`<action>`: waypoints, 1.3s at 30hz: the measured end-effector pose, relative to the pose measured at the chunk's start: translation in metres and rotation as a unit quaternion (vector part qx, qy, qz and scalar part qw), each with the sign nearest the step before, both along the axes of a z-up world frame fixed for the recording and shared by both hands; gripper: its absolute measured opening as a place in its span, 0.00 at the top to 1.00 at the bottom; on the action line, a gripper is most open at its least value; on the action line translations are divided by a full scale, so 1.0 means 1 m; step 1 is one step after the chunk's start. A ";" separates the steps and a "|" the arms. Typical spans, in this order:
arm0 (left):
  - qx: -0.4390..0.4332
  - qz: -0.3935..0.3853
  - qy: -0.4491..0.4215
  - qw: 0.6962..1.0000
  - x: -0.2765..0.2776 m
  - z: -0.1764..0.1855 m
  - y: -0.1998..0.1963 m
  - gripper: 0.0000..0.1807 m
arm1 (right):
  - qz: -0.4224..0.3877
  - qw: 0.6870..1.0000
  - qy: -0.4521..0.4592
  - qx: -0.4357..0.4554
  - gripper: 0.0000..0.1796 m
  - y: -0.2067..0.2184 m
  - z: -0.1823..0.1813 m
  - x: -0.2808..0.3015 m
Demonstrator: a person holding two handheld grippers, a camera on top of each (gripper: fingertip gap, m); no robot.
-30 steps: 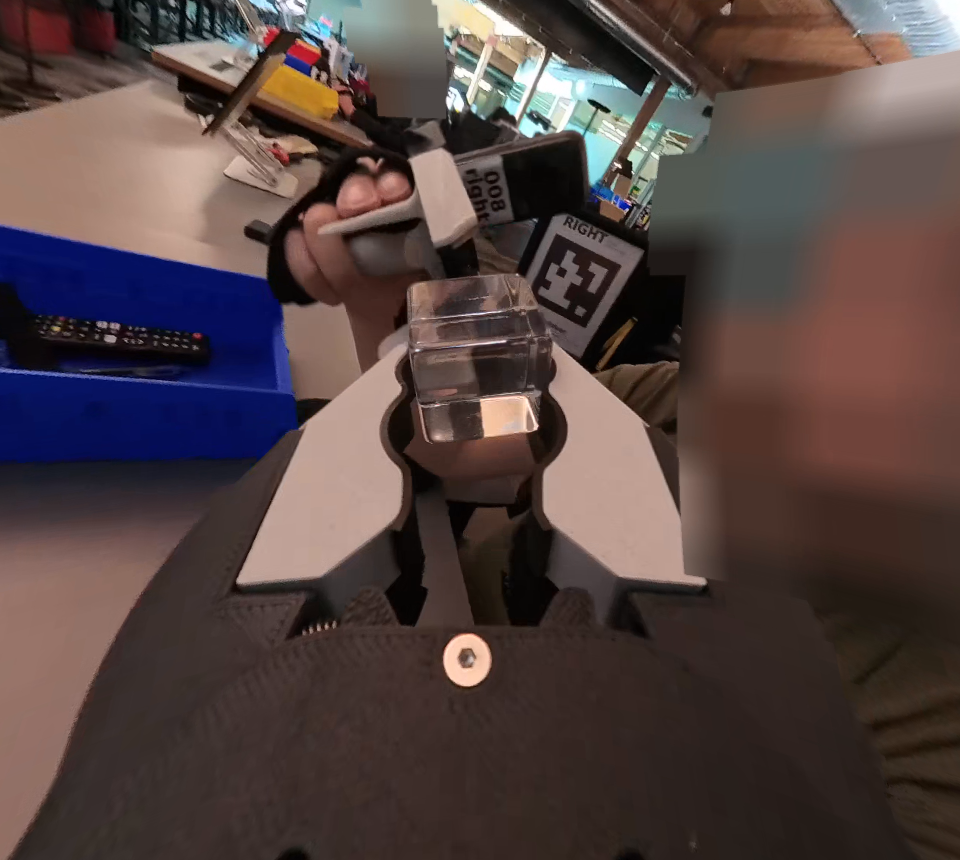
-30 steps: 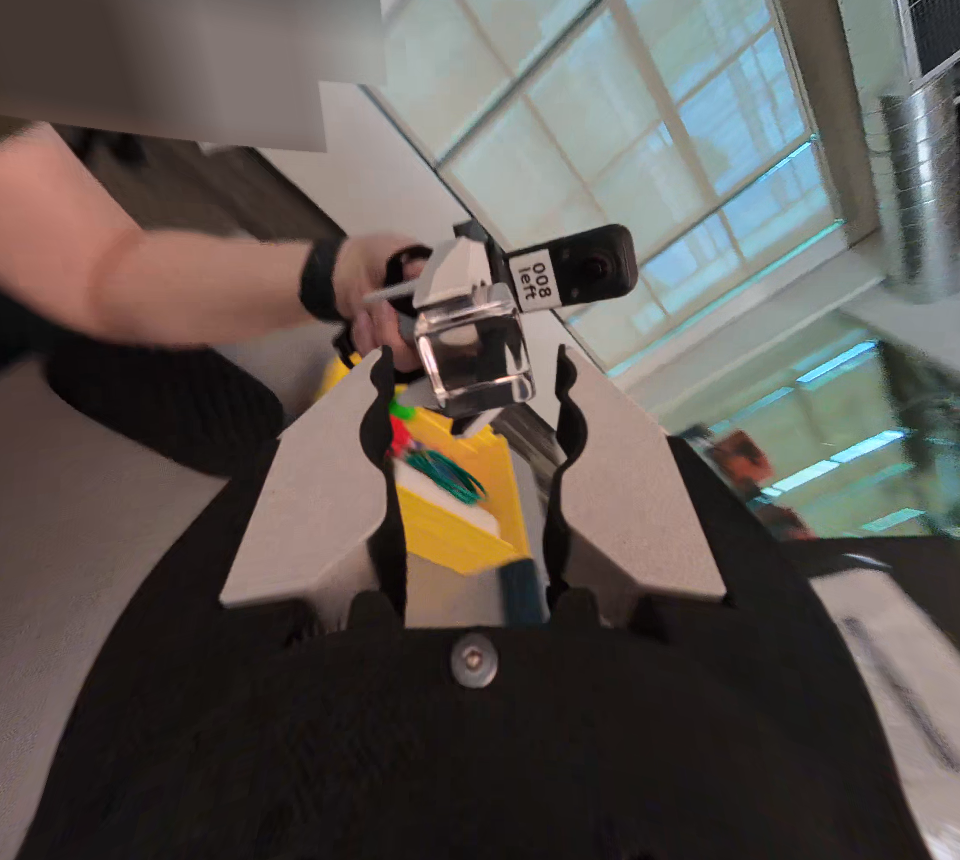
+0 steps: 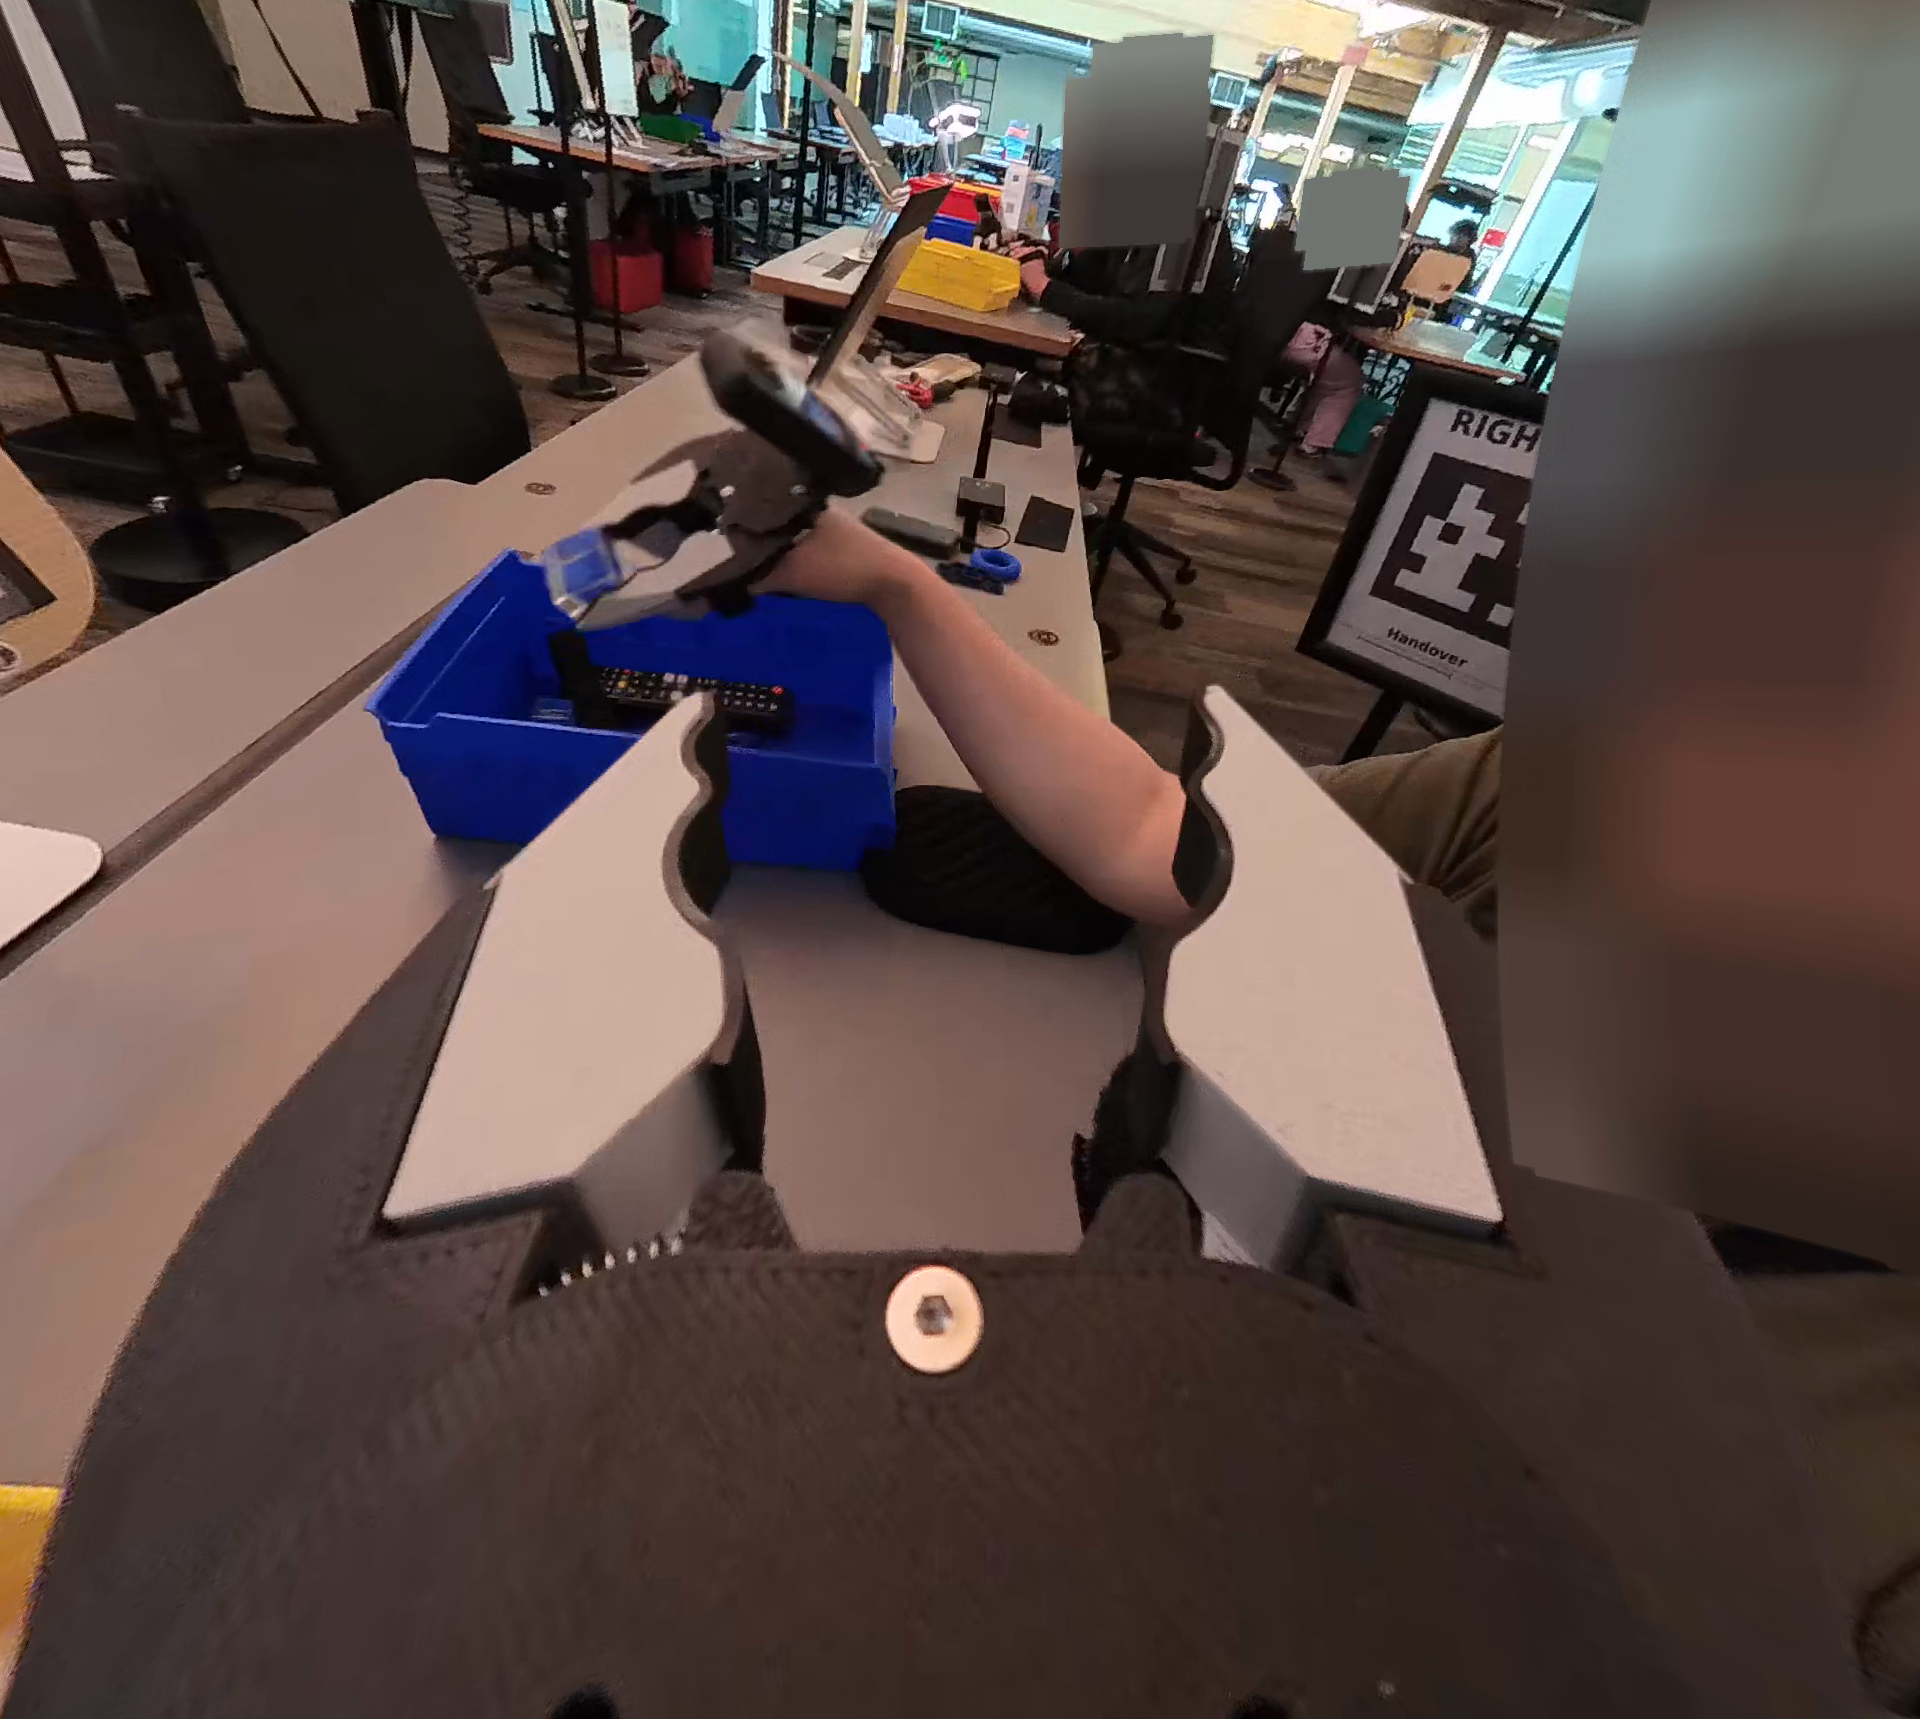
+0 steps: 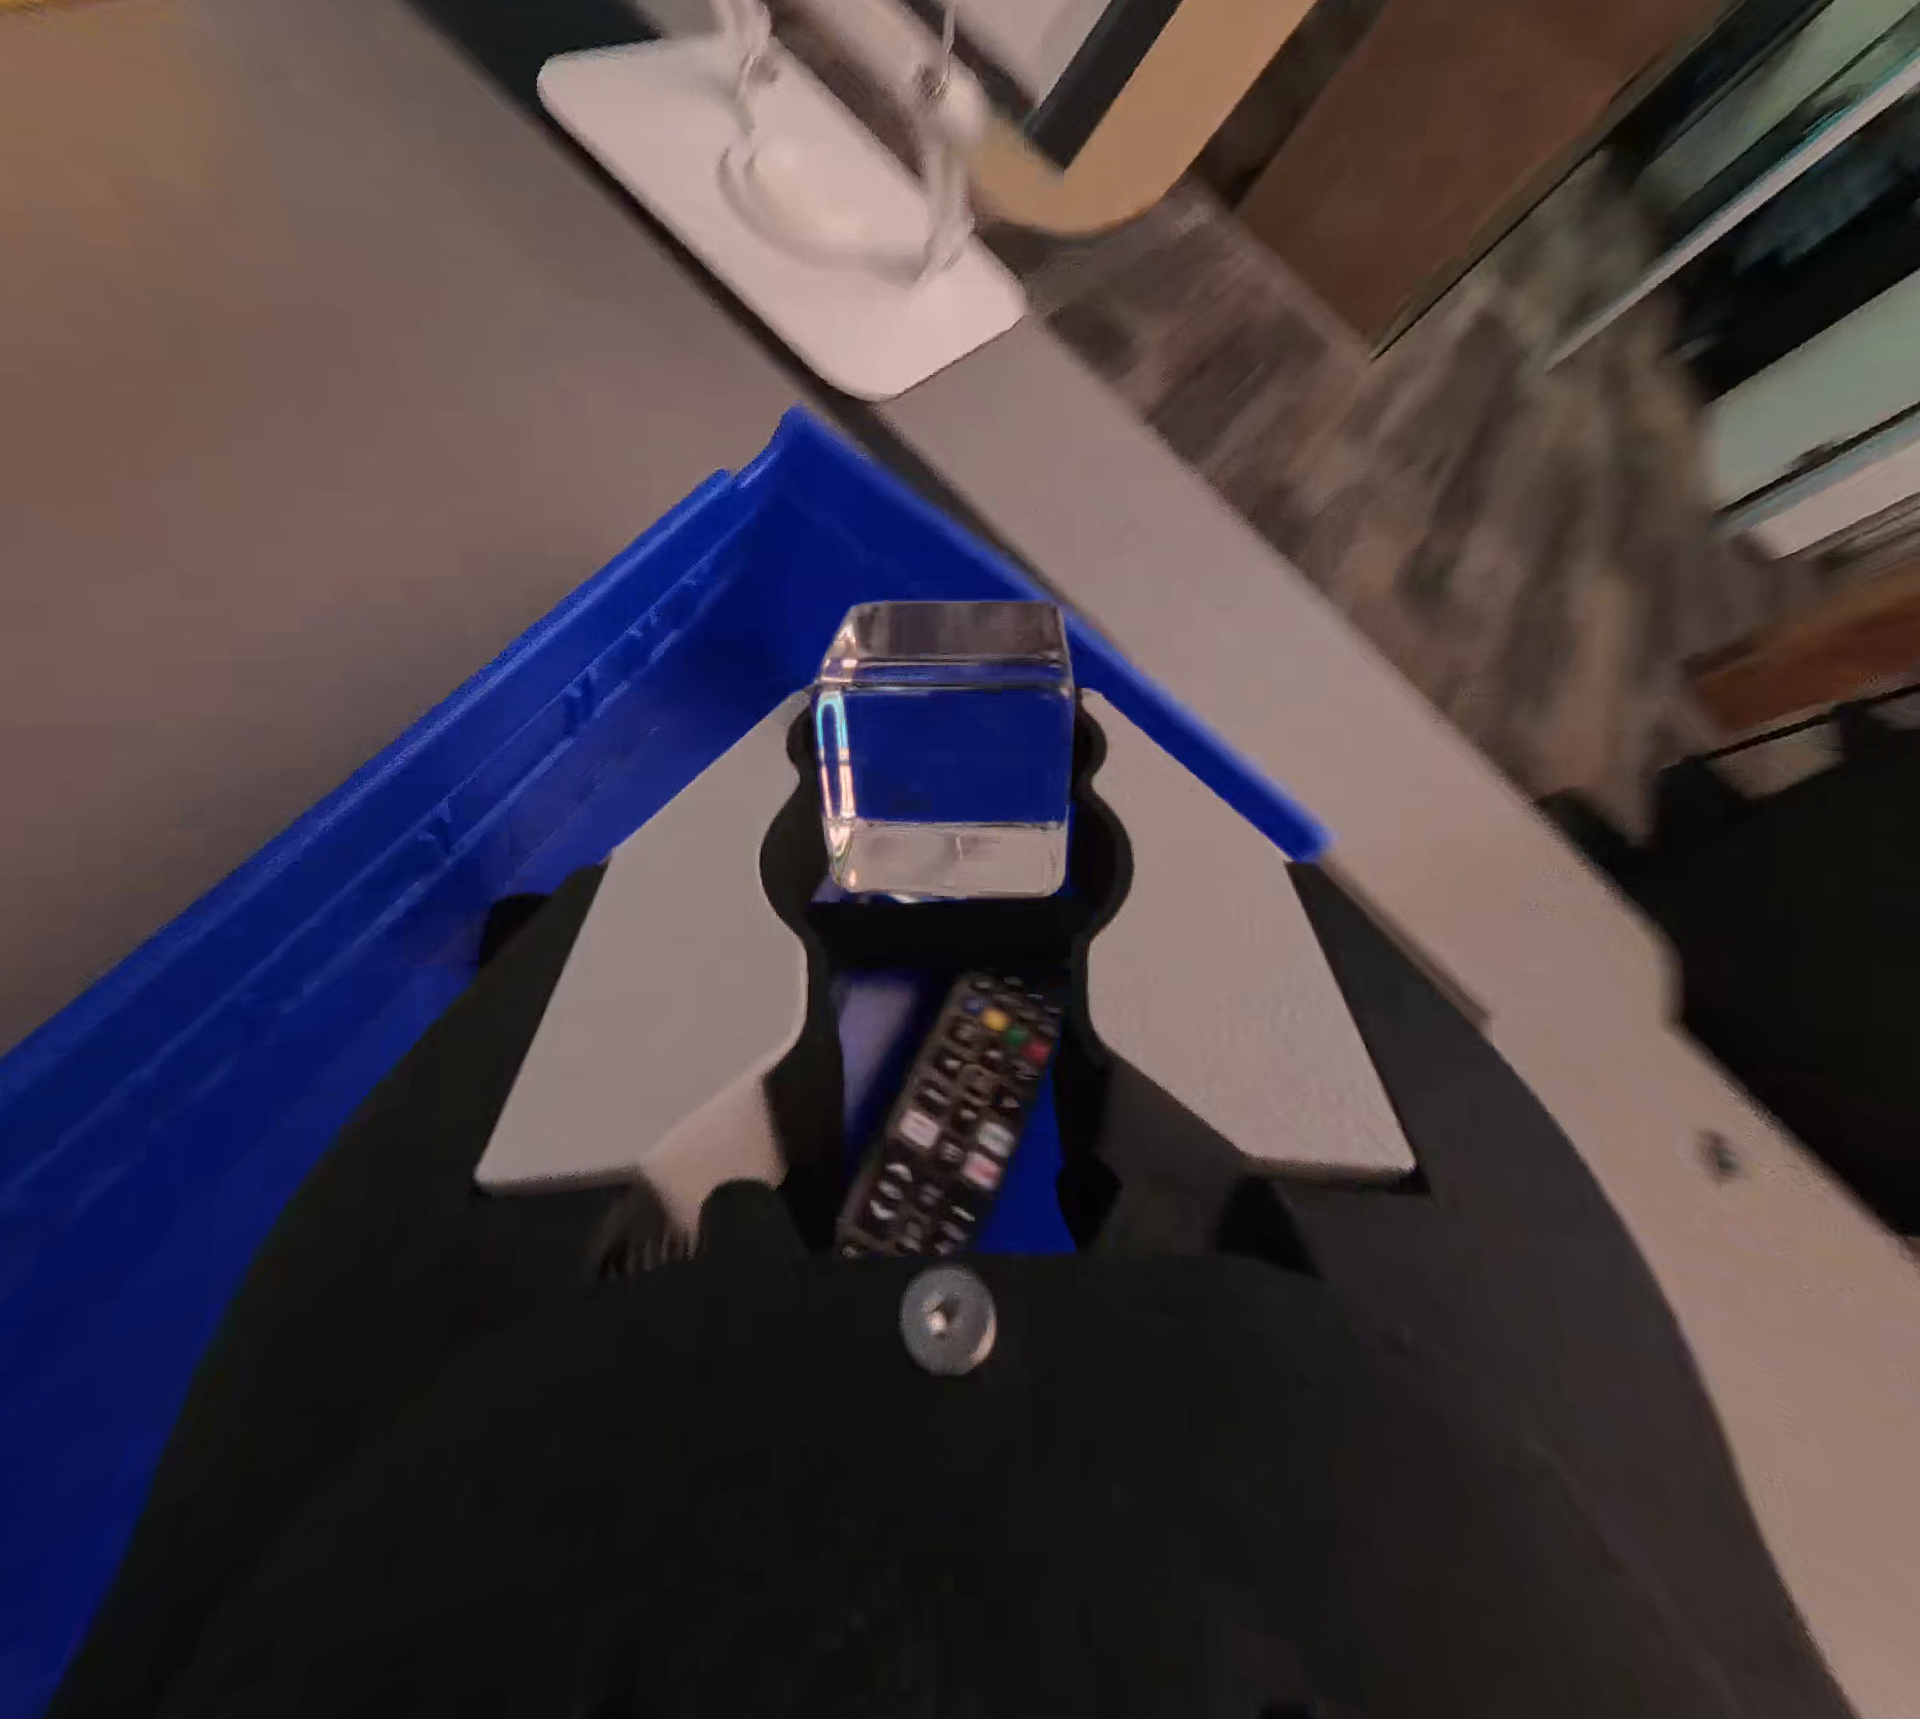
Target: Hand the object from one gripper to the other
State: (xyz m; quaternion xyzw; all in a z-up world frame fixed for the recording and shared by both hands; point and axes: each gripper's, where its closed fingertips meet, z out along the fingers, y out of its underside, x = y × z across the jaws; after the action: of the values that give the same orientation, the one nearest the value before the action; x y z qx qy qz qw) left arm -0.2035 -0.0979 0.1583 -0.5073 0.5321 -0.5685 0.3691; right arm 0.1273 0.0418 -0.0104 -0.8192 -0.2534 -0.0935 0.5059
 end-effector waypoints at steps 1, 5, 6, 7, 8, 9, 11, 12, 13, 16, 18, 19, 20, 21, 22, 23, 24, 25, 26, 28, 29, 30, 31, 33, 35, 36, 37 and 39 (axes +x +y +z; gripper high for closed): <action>-0.001 0.000 0.005 1.000 0.001 -0.002 0.000 0.53 | -0.001 1.000 0.014 -0.025 0.76 0.008 -0.018 -0.002; -0.008 0.013 0.014 1.000 0.007 -0.007 0.007 0.53 | -0.062 0.990 0.051 -0.118 0.75 0.028 -0.074 0.002; -0.014 0.028 0.017 0.999 0.008 -0.008 0.013 0.53 | -0.072 0.987 0.060 -0.128 0.75 0.031 -0.084 0.003; -0.017 0.051 0.022 0.998 0.010 -0.010 0.021 0.53 | -0.076 0.986 0.067 -0.136 0.75 0.034 -0.092 0.003; -0.013 0.082 0.034 0.996 0.011 -0.015 0.032 0.53 | -0.080 0.984 0.073 -0.141 0.75 0.035 -0.099 0.003; 0.001 0.119 0.055 0.991 0.011 -0.022 0.045 0.53 | -0.085 0.983 0.079 -0.145 0.75 0.037 -0.104 0.005; 0.035 0.201 0.115 0.972 0.004 -0.043 0.075 0.53 | -0.087 0.981 0.090 -0.149 0.75 0.038 -0.113 0.006; 0.049 0.239 0.146 0.959 -0.002 -0.053 0.090 0.53 | -0.085 0.980 0.097 -0.154 0.75 0.038 -0.117 0.005; 0.058 0.273 0.173 0.945 -0.010 -0.062 0.104 0.53 | -0.083 0.978 0.103 -0.161 0.75 0.038 -0.122 0.005; 0.052 0.340 0.228 0.911 -0.029 -0.082 0.135 0.56 | -0.082 0.973 0.105 -0.187 0.76 0.036 -0.136 0.005; 0.046 0.363 0.255 0.895 -0.037 -0.095 0.151 0.56 | -0.087 0.974 0.102 -0.182 0.75 0.036 -0.135 0.007; 0.044 0.371 0.272 0.887 -0.041 -0.103 0.158 0.56 | -0.092 0.975 0.100 -0.174 0.75 0.038 -0.132 0.009; 0.042 0.376 0.288 0.880 -0.045 -0.111 0.166 0.56 | -0.095 0.977 0.099 -0.164 0.74 0.038 -0.127 0.011; 0.037 0.380 0.300 0.874 -0.048 -0.119 0.173 0.58 | -0.092 0.979 0.097 -0.155 0.73 0.038 -0.119 0.011; 0.029 0.384 0.310 0.869 -0.051 -0.128 0.181 0.60 | -0.087 0.981 0.094 -0.145 0.72 0.037 -0.110 0.011; 0.018 0.391 0.318 0.863 -0.054 -0.137 0.190 0.60 | -0.086 0.983 0.092 -0.132 0.72 0.035 -0.100 0.012; 0.005 0.400 0.329 0.856 -0.059 -0.146 0.200 0.61 | -0.086 0.985 0.091 -0.117 0.72 0.034 -0.088 0.014; -0.008 0.407 0.340 0.848 -0.064 -0.157 0.210 0.62 | -0.083 0.987 0.092 -0.100 0.72 0.032 -0.075 0.014; -0.021 0.413 0.350 0.841 -0.069 -0.168 0.219 0.63 | -0.079 0.989 0.095 -0.084 0.72 0.030 -0.062 0.013; -0.054 0.417 0.362 0.832 -0.077 -0.189 0.234 0.66 | -0.074 0.991 0.093 -0.055 0.72 0.025 -0.039 0.012; -0.074 0.414 0.364 0.831 -0.079 -0.199 0.239 0.66 | -0.075 0.992 0.089 -0.043 0.72 0.022 -0.028 0.012; -0.094 0.408 0.362 0.833 -0.079 -0.206 0.242 0.64 | -0.074 0.993 0.085 -0.032 0.72 0.020 -0.019 0.011; -0.111 0.400 0.356 0.837 -0.079 -0.211 0.245 0.63 | -0.070 0.994 0.083 -0.024 0.72 0.018 -0.011 0.009; -0.132 0.385 0.344 0.846 -0.078 -0.218 0.247 0.65 | -0.057 0.995 0.085 -0.008 0.71 0.014 0.005 0.000; -0.148 0.377 0.344 0.847 -0.080 -0.223 0.247 0.66 | -0.038 0.995 0.088 0.013 0.72 0.011 0.022 -0.012; -0.154 0.378 0.348 0.844 -0.082 -0.227 0.248 0.67 | -0.030 0.996 0.086 0.021 0.72 0.009 0.030 -0.018; -0.158 0.381 0.351 0.841 -0.085 -0.230 0.249 0.69 | -0.023 0.996 0.082 0.028 0.72 0.008 0.035 -0.023; -0.168 0.386 0.351 0.837 -0.088 -0.234 0.252 0.71 | -0.012 0.997 0.063 0.034 0.72 0.005 0.043 -0.033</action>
State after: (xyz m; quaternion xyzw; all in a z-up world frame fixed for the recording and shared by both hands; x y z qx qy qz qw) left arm -0.2920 0.1538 -0.0756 -0.8912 0.2837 -0.2445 0.2559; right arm 0.0945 0.0470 0.0330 -0.8090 -0.2072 -0.0562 0.5472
